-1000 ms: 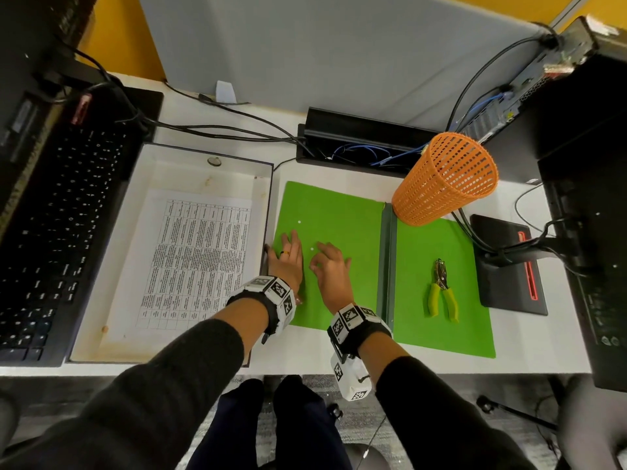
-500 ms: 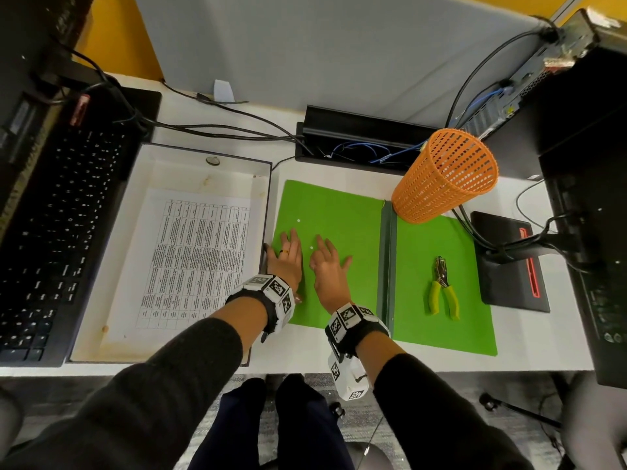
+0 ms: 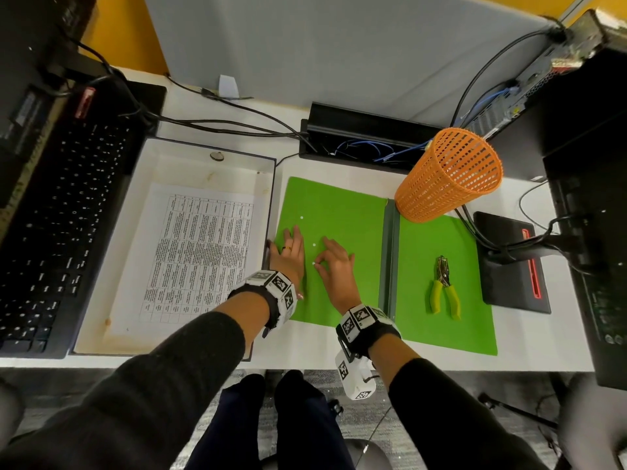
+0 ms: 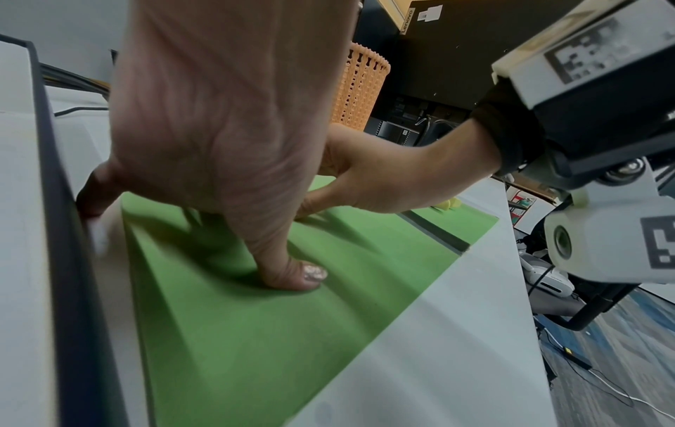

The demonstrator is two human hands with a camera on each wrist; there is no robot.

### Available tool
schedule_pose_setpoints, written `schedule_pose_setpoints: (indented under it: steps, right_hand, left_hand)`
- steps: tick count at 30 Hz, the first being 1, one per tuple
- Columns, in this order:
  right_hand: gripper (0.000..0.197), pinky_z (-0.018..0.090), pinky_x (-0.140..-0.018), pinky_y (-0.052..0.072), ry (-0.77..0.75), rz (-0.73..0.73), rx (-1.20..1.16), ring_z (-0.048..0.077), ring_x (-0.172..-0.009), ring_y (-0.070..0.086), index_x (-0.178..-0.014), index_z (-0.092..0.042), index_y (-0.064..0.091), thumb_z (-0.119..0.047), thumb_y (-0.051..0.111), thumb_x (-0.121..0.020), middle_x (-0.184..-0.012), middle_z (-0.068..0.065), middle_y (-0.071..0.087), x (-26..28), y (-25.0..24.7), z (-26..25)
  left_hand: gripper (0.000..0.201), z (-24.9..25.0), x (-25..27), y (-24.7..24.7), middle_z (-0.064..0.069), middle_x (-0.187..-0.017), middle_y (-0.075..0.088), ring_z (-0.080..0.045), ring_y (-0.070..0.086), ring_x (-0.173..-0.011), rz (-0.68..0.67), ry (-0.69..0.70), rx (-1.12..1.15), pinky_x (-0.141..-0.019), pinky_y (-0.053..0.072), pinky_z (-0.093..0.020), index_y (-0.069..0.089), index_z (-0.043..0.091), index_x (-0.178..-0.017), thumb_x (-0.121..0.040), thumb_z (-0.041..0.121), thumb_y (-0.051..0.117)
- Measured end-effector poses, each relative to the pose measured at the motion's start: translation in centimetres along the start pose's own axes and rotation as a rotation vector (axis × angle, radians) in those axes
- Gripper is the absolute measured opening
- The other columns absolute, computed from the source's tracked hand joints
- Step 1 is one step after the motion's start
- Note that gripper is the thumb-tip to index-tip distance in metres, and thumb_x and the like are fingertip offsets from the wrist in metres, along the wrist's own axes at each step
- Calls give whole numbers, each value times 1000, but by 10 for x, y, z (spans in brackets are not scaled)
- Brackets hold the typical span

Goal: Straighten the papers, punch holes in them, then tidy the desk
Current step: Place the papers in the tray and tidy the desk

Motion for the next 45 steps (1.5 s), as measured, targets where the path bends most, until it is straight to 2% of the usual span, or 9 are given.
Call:
schedule_pose_setpoints:
  steps: [12, 26, 28, 31, 34, 38, 41, 43, 45]
  right_hand:
    - [14, 68, -108, 9, 3, -77, 87, 27, -142, 19, -97, -5, 64, -12, 56, -89, -147, 5, 39, -5, -2, -5]
    - [15, 75, -103, 15, 22, -165, 302, 26, -145, 8, -106, -3, 55, -4, 47, -93, -154, 11, 21, -9, 11, -8]
    - [20, 73, -105, 16, 16, -136, 312, 26, -144, 13, -112, -3, 54, -5, 46, -94, -153, 11, 24, -8, 11, -6]
    - [28, 66, -105, 26, 13, -60, 282, 29, -135, 31, -121, -2, 49, -5, 45, -94, -141, 16, 41, -4, 4, -2]
    - [18, 49, -88, 44, -74, 71, 214, 35, -106, 51, -105, 3, 52, 4, 46, -88, -110, 22, 54, -4, -23, -7]
    - [9, 47, -76, 41, -127, 222, 15, 35, -87, 49, -92, 5, 51, 5, 42, -89, -96, 27, 51, -25, -94, -17]
    - [12, 39, -62, 34, -145, 422, 46, 27, -70, 42, -77, -3, 47, 7, 46, -84, -78, 15, 45, -51, -168, -19]
    - [11, 38, -60, 31, -91, 503, 43, 24, -66, 39, -74, -1, 46, 6, 46, -83, -73, 15, 45, -66, -216, -10]
    - [8, 41, -62, 37, -45, 571, 46, 24, -66, 43, -75, 2, 50, 5, 47, -82, -74, 20, 53, -77, -255, 6]
  left_hand:
    - [131, 1, -1, 0, -24, -153, -24, -39, -11, -144, -8, -14, -5, -114, 15, -56, -22, -5, -145, -74, 62, 66]
    - [131, 1, -2, 1, -24, -153, -24, -39, -11, -144, -10, -11, -2, -114, 15, -57, -21, -5, -145, -73, 62, 65]
    - [131, 1, -2, 1, -24, -153, -24, -39, -11, -144, -2, -13, -5, -114, 16, -57, -21, -5, -145, -73, 62, 65]
    - [131, 1, -1, 1, -24, -153, -23, -39, -10, -145, -2, -12, 0, -114, 16, -56, -21, -5, -145, -73, 61, 66]
    - [131, 1, 0, 0, -24, -153, -24, -39, -10, -145, -12, -7, -2, -114, 15, -56, -21, -4, -145, -74, 62, 66]
    - [130, 0, -1, 1, -24, -153, -25, -39, -10, -145, -10, -4, -13, -114, 16, -57, -21, -3, -146, -74, 62, 66]
    - [130, 1, -1, 1, -24, -154, -23, -39, -9, -145, 15, -9, -21, -114, 18, -57, -20, -3, -146, -73, 63, 65]
    - [128, 2, -2, 1, -24, -154, -21, -39, -7, -145, 37, -15, -16, -114, 19, -56, -18, -3, -147, -74, 62, 66]
    - [126, 2, -2, 1, -23, -154, -20, -38, -6, -145, 49, -17, -13, -114, 19, -55, -17, -3, -148, -76, 59, 66]
Point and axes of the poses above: each hand's wrist, its own x-axis away from the middle knuckle, its own y-axis out of the palm, z = x × y, the point moved 3 cm from there along -x, towards the middle knuckle
